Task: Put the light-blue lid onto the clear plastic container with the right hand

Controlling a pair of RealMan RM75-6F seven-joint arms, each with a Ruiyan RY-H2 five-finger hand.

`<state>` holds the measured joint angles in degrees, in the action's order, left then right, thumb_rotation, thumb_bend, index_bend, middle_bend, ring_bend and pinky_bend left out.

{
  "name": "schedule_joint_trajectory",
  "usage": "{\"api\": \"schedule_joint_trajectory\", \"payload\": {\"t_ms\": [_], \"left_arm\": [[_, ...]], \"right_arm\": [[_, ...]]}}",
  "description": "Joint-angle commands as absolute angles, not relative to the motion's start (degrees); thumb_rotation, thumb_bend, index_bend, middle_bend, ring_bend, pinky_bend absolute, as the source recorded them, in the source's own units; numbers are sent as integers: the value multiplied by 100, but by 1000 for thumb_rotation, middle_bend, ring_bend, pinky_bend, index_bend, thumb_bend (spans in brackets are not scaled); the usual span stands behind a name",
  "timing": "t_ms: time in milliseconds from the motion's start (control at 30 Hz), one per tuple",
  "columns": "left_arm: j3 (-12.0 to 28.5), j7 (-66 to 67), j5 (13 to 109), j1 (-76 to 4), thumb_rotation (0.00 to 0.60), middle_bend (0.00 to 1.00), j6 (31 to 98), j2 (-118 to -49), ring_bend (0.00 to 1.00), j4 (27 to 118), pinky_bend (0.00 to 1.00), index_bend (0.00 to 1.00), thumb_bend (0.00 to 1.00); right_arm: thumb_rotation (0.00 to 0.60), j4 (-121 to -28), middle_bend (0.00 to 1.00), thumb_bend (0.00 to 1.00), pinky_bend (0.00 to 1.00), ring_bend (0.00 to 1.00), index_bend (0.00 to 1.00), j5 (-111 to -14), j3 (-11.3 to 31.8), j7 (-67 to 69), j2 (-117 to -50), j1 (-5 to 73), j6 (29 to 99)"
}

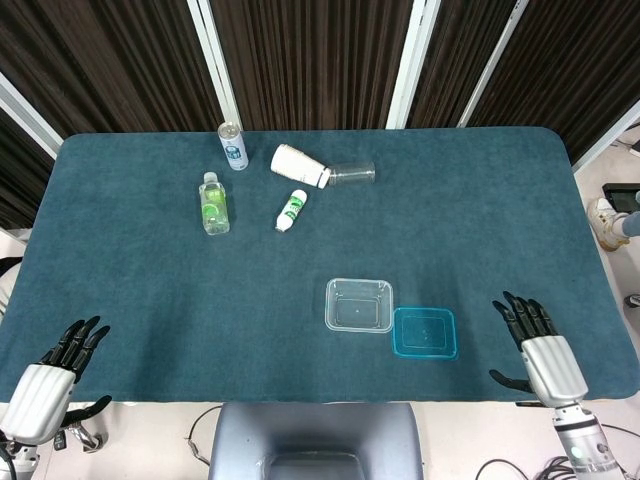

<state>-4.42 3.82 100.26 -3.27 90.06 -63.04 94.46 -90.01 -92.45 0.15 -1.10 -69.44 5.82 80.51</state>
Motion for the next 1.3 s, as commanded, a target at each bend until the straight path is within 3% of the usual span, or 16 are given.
{"api": "schedule_joint_trajectory", "payload": {"t_ms": [33, 567, 1300], "left_arm": [[-444, 335, 10042, -323, 600, 0, 9025, -6291, 0, 9432, 373, 88, 441], [-441, 115, 10050, -304, 600, 0, 9086, -6228, 0, 9390, 374, 90, 442], [-450, 23, 10095, -291, 600, 0, 9121, -6206, 0, 9373, 374, 91, 442]], "right_arm": [[600, -9467, 0, 116, 99, 0, 0, -8669, 133, -351, -6749, 964, 7195], [600, -9730, 0, 116, 101, 0, 0, -7035, 470, -1585, -7199, 1813, 5812], [600, -9562, 14, 116, 135, 4, 0, -6007, 444, -2189, -7728, 2422, 5391]]}}
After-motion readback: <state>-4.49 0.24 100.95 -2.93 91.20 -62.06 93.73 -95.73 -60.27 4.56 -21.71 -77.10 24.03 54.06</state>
